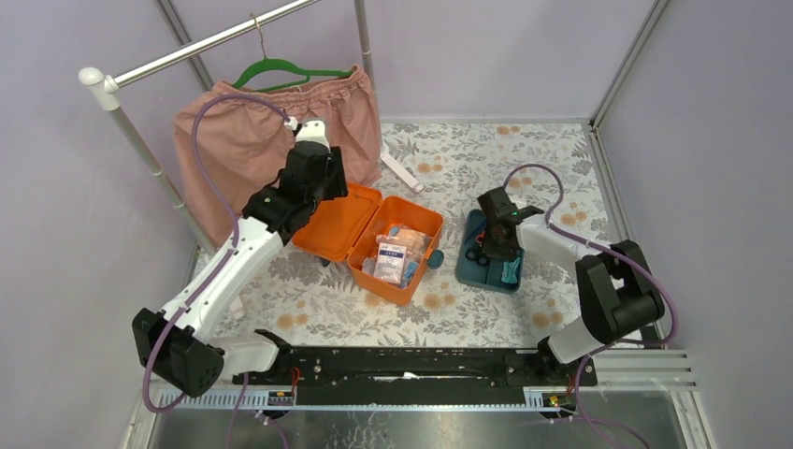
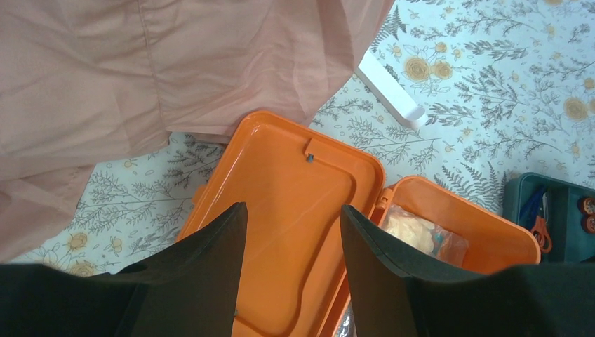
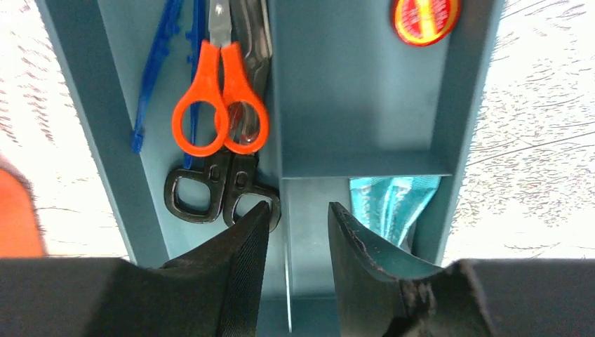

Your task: Organize the medicine kit

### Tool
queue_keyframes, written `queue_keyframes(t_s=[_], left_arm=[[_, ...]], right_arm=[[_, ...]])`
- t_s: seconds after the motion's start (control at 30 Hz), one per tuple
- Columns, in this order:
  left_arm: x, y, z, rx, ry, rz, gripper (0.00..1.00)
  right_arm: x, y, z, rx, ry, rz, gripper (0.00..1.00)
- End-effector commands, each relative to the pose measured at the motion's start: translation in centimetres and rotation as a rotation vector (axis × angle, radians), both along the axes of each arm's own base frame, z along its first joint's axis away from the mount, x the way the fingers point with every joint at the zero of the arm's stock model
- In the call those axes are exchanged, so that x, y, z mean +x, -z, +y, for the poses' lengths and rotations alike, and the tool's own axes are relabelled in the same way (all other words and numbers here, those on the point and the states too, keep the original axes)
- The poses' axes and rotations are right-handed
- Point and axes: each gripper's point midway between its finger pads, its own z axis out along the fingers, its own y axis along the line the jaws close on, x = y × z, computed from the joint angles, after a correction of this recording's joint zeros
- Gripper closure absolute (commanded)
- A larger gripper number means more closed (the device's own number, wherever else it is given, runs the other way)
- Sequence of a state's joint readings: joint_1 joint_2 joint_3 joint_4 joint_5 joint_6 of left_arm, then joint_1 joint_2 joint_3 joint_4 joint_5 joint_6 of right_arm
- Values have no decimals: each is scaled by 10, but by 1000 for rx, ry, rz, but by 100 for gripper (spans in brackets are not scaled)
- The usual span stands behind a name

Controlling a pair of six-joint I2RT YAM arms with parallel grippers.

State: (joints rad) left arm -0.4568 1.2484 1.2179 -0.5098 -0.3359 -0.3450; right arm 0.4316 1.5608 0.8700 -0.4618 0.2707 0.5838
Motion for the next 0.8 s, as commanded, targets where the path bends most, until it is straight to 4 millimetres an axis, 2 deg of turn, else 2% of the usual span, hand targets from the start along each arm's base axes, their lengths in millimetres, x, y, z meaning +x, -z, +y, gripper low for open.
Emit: queue_keyframes(t_s=[0.0, 0.03, 0.1, 0.13, 0.23, 0.27, 0.33, 0.4, 0.6, 0.77], left_arm=[[4, 7, 5, -20, -22, 7, 41], [4, 8, 7, -26, -30, 12, 41], [5, 11, 12, -57, -40, 25, 40], [5, 13, 14, -71, -44, 33, 40], [7, 15, 22, -90, -61, 43, 40], [7, 16, 25, -88, -67, 44, 40], [6, 17, 28, -86, -72, 44, 40], [6, 16, 30, -85, -75, 42, 40], [6, 19, 29, -87, -71, 50, 40], [6, 22, 28, -87, -66, 58, 41]], right_arm=[[23, -43, -3, 112, 20, -113, 61], [30, -48, -4, 128, 5, -141, 69], [42, -53, -9, 115, -18, -192, 97], [46, -55, -11, 107, -25, -200, 100], [51, -60, -13, 106, -50, -182, 99], [53, -61, -12, 113, -58, -190, 95], [55, -65, -9, 131, -59, -212, 77], [57, -67, -8, 139, -59, -236, 69], [50, -41, -13, 84, -71, -100, 73], [46, -21, -11, 85, -76, -49, 72]])
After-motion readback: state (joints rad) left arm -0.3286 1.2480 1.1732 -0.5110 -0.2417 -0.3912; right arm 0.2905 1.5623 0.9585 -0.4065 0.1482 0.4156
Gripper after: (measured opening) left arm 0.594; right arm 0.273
